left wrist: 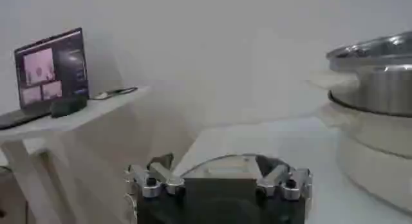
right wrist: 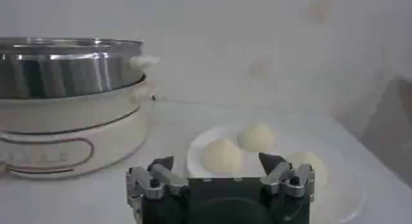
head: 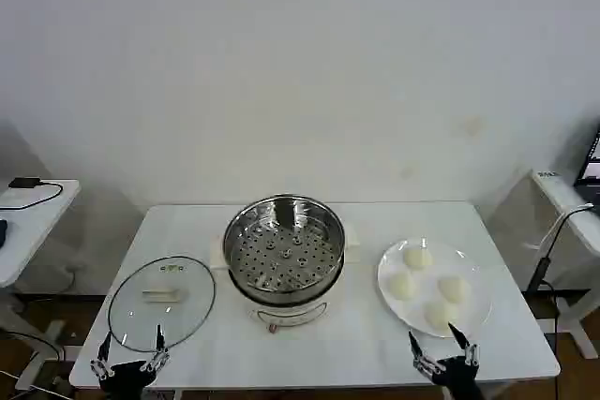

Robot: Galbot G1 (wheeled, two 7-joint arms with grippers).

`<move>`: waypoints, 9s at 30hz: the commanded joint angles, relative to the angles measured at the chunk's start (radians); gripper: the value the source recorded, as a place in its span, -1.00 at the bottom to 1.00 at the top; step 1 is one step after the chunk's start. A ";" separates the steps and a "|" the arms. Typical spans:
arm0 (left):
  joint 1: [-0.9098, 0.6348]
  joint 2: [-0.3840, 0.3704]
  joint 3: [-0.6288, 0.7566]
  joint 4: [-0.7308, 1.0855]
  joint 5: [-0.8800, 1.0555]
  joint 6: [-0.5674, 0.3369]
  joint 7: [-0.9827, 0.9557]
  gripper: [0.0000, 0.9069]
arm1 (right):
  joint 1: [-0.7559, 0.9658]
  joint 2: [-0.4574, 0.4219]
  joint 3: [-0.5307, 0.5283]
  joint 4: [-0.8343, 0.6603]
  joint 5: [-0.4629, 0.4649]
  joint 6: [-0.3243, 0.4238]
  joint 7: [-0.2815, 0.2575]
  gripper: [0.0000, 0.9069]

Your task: Take steamed baozi put them in steamer then cover it.

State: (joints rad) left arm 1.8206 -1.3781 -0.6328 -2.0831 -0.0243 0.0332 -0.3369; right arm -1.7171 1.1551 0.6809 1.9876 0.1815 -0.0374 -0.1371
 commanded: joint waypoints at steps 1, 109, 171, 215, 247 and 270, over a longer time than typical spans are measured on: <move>-0.014 0.009 -0.012 -0.022 0.036 0.122 -0.006 1.00 | 0.126 -0.140 0.031 -0.027 -0.079 -0.102 -0.006 1.00; -0.052 0.002 -0.013 0.044 0.087 0.123 -0.035 1.00 | 2.280 -0.206 -1.642 -0.915 -0.180 0.002 -0.957 0.20; -0.021 -0.017 -0.061 -0.002 0.087 0.124 -0.045 1.00 | 2.099 0.284 -1.894 -1.142 -0.459 0.538 -0.684 1.00; -0.085 0.052 0.008 -0.001 0.100 0.190 0.065 1.00 | 2.032 -0.662 -1.900 -0.453 -0.050 -0.255 -0.810 1.00; -0.056 0.013 -0.007 0.017 0.127 0.172 0.059 1.00 | 1.715 -0.342 -1.600 -0.773 -0.257 -0.163 -0.925 1.00; -0.060 0.010 0.001 0.012 0.127 0.172 0.054 1.00 | 1.761 -0.378 -1.605 -0.746 -0.233 -0.195 -0.910 0.31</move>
State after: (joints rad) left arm 1.7599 -1.3684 -0.6310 -2.0710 0.1017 0.2052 -0.2825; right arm 0.0356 0.7786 -0.9281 1.2393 -0.0501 -0.2342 -1.0477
